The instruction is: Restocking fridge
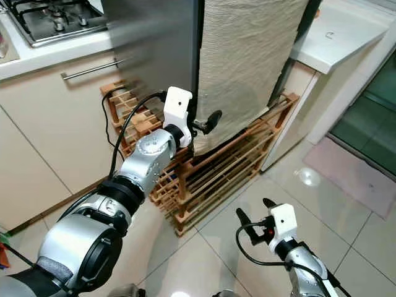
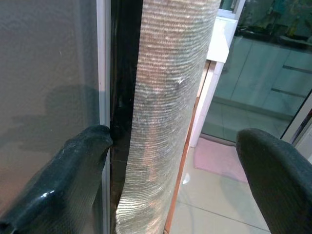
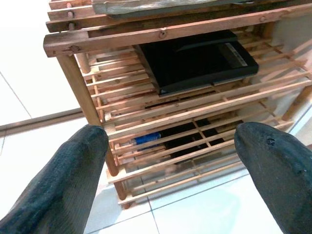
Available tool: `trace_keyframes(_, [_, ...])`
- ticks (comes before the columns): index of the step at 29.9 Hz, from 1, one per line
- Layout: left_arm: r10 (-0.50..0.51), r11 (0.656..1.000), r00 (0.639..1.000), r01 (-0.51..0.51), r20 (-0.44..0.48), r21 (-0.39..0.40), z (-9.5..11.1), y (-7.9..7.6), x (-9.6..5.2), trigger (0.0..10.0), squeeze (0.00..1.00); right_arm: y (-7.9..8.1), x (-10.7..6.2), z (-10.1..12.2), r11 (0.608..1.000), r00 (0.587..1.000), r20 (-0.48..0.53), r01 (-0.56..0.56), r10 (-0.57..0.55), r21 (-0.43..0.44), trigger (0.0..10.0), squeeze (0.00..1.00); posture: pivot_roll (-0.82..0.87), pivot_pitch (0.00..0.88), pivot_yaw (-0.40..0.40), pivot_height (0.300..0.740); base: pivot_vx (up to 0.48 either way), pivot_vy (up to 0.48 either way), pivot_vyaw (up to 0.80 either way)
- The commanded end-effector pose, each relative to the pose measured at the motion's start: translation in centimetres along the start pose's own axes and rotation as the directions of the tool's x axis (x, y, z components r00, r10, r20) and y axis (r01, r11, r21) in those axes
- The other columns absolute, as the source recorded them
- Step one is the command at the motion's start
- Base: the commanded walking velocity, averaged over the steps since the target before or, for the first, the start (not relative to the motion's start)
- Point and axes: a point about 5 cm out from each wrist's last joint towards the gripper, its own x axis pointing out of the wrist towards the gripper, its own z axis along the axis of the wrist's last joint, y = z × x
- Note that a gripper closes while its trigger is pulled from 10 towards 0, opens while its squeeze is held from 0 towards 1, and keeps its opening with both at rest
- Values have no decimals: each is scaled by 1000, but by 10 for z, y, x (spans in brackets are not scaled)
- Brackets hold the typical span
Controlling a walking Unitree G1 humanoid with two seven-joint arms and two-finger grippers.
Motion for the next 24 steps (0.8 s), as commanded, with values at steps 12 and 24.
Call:
trace_keyframes(12, [-272, 961, 955, 277, 120, -26, 20, -90, 14, 10000, 0, -4, 3, 2, 993, 994, 34, 102, -103, 53, 10000, 0, -92, 35, -14, 740, 0, 0, 0])
trace_keyframes(24, [-96, 995, 990, 92, 100, 38, 16, -49, 11, 10000, 0, 2, 3, -10, 985, 986, -63, 156, -151, 79, 10000, 0, -83, 43, -13, 740, 0, 0, 0])
